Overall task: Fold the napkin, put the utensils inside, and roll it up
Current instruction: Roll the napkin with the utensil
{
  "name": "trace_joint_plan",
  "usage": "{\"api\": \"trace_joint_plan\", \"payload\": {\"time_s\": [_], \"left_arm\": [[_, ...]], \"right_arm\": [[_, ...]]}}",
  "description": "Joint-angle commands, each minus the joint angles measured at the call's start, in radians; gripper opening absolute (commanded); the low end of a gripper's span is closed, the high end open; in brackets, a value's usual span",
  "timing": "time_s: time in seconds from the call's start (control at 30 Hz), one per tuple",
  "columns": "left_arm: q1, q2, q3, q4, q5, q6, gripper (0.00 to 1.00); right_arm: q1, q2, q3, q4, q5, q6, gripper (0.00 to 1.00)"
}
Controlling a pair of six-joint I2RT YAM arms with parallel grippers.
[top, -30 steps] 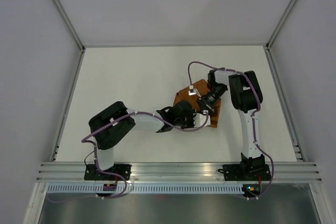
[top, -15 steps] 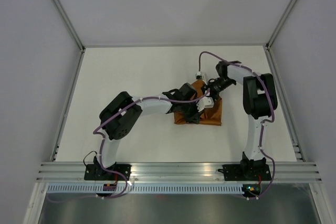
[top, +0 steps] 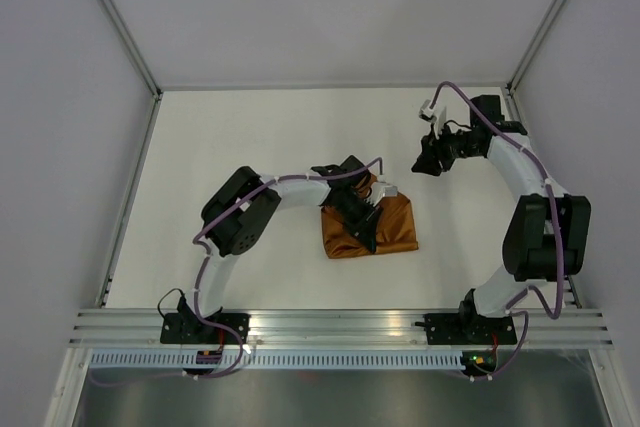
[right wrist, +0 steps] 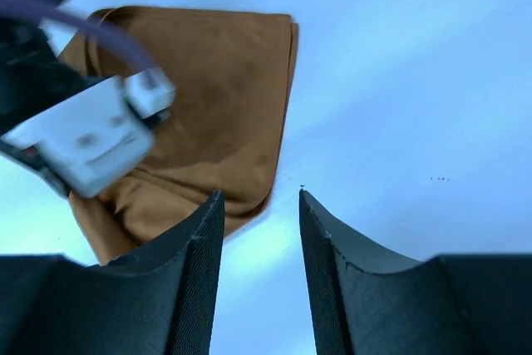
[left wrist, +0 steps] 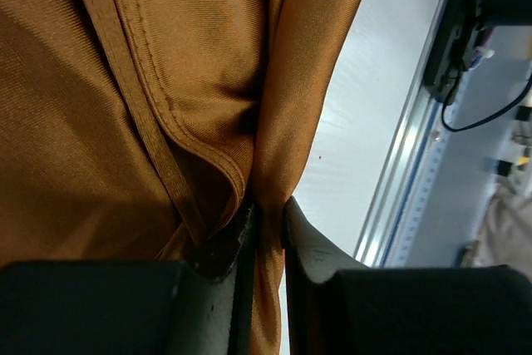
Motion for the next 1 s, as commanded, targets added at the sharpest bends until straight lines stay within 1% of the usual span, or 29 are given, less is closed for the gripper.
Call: {"api": "trace_joint_plan", "payload": {"time_s": [0.0,0.07,0.1,0.13,0.17,0.23,0.27,0.37,0.43,0.5,0.57,0.63,0.7,0.73,0.83,0.97], "left_arm": [[0.021,0.065,0.045,-0.111,0.046,-0.171,0.02],[0.04,0.095,0.061,-0.123,0.063,-0.199,0.02],[0.044,0.104,0.075,-0.128,0.08,-0.218,0.02],[0.052,0.113,0.082,-0.134,0.088,-0.222,0.02],[0.055,0.133,0.088,-0.149,0.095,-0.227,0.02],[0.061,0.147,0.101,-0.161,0.111,-0.219,0.02],[0.066,0.158,0.101,-0.163,0.111,-0.221,0.02],[0.087,0.176,0.093,-0.165,0.14,-0.218,0.02],[0.092,0.191,0.09,-0.165,0.143,-0.207,0.02],[0.094,0.199,0.099,-0.166,0.15,-0.206,0.02],[0.094,0.204,0.113,-0.169,0.149,-0.21,0.02],[0.095,0.208,0.119,-0.171,0.147,-0.209,0.02],[0.097,0.214,0.128,-0.178,0.151,-0.206,0.02],[0.1,0.219,0.128,-0.178,0.154,-0.206,0.02],[0.1,0.227,0.133,-0.18,0.161,-0.202,0.02],[0.103,0.231,0.136,-0.186,0.166,-0.198,0.02]], "right_arm": [[0.009,-0.114,-0.038,-0.087,-0.078,-0.146,0.47],[0.029,-0.14,-0.052,-0.226,-0.082,-0.234,0.45],[0.034,-0.152,-0.066,-0.256,-0.079,-0.313,0.44],[0.082,-0.166,-0.087,-0.276,-0.07,-0.34,0.43],[0.1,-0.203,-0.142,-0.276,-0.054,-0.354,0.43],[0.159,-0.251,-0.213,-0.23,0.012,-0.342,0.43],[0.184,-0.304,-0.292,-0.171,0.029,-0.339,0.45],[0.282,-0.384,-0.42,-0.091,0.103,-0.313,0.46],[0.331,-0.412,-0.483,-0.026,0.128,-0.294,0.48],[0.356,-0.413,-0.51,0.033,0.166,-0.274,0.48],[0.386,-0.421,-0.543,0.07,0.169,-0.262,0.48],[0.419,-0.447,-0.576,0.101,0.189,-0.244,0.51],[0.451,-0.465,-0.606,0.175,0.249,-0.212,0.52],[0.489,-0.475,-0.633,0.195,0.269,-0.21,0.53],[0.56,-0.476,-0.679,0.267,0.329,-0.195,0.53],[0.62,-0.475,-0.73,0.388,0.401,-0.173,0.55]]}}
